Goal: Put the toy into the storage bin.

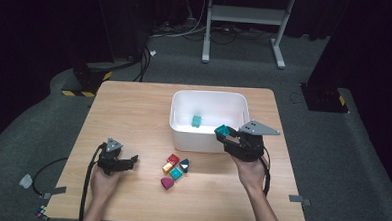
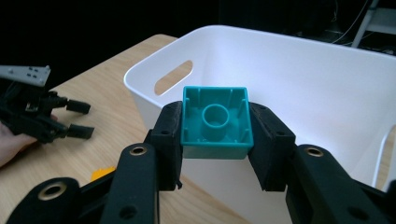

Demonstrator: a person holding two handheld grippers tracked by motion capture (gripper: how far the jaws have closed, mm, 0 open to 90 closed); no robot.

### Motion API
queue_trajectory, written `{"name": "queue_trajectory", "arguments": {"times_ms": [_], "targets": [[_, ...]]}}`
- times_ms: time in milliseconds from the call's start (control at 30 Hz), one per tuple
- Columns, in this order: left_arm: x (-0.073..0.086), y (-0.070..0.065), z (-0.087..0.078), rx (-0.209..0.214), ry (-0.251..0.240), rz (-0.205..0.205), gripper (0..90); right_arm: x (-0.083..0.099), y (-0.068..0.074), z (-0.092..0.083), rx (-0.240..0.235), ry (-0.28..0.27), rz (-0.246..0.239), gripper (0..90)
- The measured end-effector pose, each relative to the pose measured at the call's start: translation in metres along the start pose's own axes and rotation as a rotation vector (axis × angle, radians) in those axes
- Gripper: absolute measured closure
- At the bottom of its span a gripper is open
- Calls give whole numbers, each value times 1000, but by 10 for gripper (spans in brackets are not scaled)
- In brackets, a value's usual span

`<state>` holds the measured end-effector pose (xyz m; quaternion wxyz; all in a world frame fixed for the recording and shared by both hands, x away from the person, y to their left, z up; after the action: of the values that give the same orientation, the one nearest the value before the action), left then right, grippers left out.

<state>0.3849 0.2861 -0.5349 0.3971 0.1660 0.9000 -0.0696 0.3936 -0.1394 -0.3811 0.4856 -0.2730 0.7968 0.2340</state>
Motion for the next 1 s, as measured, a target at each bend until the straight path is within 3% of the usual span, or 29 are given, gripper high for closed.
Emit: {"name": "queue_trajectory", "arguments": {"times_ms": [267, 433, 600, 800, 1000], "targets": [[0, 0, 0, 0, 0, -1, 187, -20, -6, 10, 63, 15, -1, 590], [0, 0, 0, 0, 0, 0, 187, -28, -9, 19, 69, 23, -13, 590], [0, 0, 0, 0, 0, 2, 187, -37, -20, 28, 67, 31, 27, 590], [0, 0, 0, 1, 0, 2, 188, -49, -24, 37, 112, 36, 16, 589], [0, 1, 0, 0, -1, 1, 191, -53, -33, 48, 111, 63, 43, 588]]}}
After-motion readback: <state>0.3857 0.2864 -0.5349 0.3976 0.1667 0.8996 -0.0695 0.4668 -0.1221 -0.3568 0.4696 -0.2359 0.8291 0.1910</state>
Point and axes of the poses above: each handheld gripper's, and its own axes: z roughly forward along the jaws, x roughly out of its underside, y roughly to its left, the point moved 1 cm from there along z, roughly forward along the jaws, and after that the axes turned 1 degree about -x, right-handed, at the moved point
